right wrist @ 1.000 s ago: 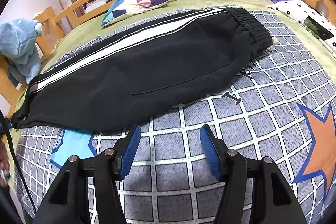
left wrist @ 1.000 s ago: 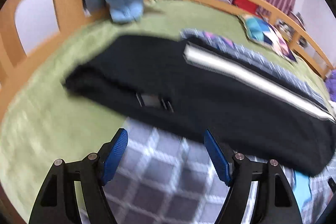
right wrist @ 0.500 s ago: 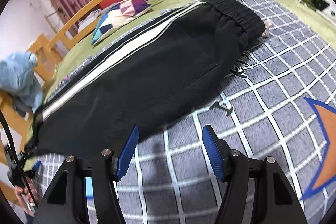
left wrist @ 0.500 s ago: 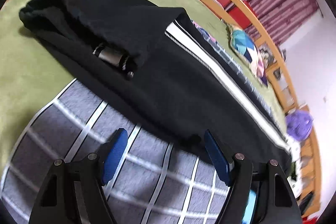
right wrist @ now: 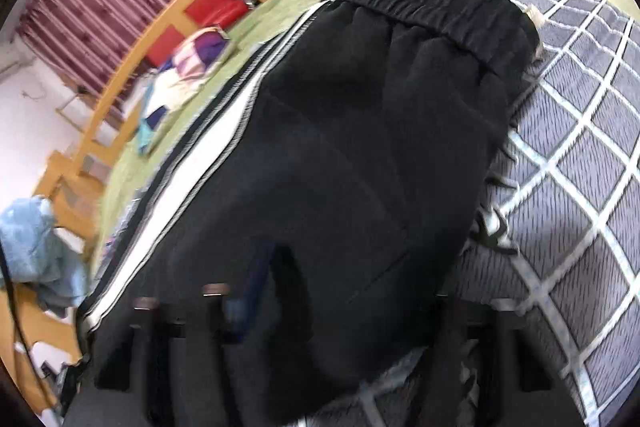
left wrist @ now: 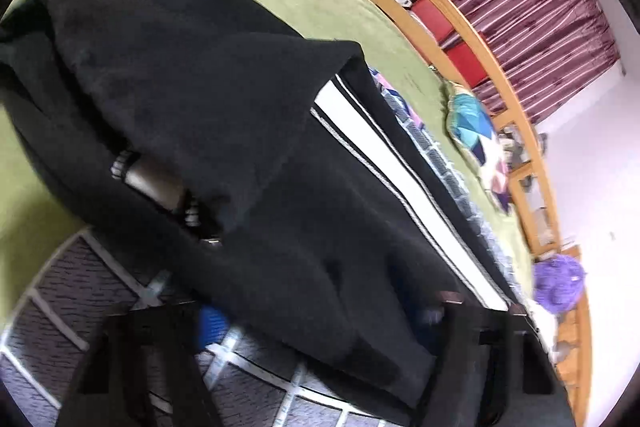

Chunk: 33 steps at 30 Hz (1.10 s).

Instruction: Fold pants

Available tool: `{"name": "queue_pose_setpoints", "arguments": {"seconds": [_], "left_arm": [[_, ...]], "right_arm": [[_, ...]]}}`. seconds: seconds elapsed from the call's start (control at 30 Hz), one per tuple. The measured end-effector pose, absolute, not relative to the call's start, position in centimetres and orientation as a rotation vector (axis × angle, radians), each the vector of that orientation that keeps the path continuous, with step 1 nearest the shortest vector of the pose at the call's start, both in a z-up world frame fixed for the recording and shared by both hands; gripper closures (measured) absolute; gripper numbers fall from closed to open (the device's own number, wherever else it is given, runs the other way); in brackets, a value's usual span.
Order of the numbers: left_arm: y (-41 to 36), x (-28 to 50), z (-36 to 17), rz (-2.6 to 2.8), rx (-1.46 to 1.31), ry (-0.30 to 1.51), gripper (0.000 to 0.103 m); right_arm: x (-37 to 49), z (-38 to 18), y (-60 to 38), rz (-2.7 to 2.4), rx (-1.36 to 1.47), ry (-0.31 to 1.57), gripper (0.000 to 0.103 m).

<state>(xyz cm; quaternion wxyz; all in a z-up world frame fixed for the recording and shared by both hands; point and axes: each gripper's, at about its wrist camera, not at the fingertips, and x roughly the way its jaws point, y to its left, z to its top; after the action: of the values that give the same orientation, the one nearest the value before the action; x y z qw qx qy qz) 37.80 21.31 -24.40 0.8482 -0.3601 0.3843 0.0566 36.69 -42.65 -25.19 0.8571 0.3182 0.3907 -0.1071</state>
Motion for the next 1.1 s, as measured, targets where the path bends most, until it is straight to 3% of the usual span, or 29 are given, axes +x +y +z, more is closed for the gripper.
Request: {"name": "queue_pose_setpoints", "arguments": {"seconds": [0.03,0.1,0.33,0.5,0.67,0.8,0.87,0.97,1.03,1.1], "left_arm": [[21.3,37.7,-24.0,0.143,-0.714,0.813,0.088],[21.7,36.9,-23.3,0.105,-0.731,0.803,0.091],[20.2,30.5,-17.5,0.053,-0.660,0.760,0.092],[18.4,22.0,-16.5,-0.004,-0.608,0.789,0.092],[16.9,14.5,-18.8,-0.039,-0.575,0.874,0.092],[15.8,13.0,-20.7,0.003,-0.476,0.924,0.090],[15.7,12.6,-21.1,0.015,-0.478,0.967,0.084],[15.4,11.5,-20.1,0.018,-0.460,0.977,0.066],[14.9,10.1,-19.1,0.041,-0.407,0.945,0.042],[14.5,9.1,-17.8,0.066,-0.372,0.902,0.040]], "right_arm": [[37.0,-24.9,-42.5,-0.229,0.643,0.819,0.086],[36.4,-23.5,-42.5,-0.227,0.626,0.774,0.090],[31.6,-17.0,-42.1,-0.180,0.552,0.687,0.094],[22.6,-14.1,-44.0,-0.169,0.497,0.672,0.094],[13.5,-15.1,-45.7,-0.189,0.458,0.726,0.094],[10.6,-19.0,-46.0,-0.211,0.429,0.825,0.090],[10.4,-21.0,-46.0,-0.218,0.430,0.877,0.078],[8.3,-22.4,-46.7,-0.201,0.491,0.891,0.063],[6.7,-22.0,-47.7,-0.197,0.530,0.847,0.053],[5.3,-21.4,-49.2,-0.187,0.594,0.786,0.044]]}}
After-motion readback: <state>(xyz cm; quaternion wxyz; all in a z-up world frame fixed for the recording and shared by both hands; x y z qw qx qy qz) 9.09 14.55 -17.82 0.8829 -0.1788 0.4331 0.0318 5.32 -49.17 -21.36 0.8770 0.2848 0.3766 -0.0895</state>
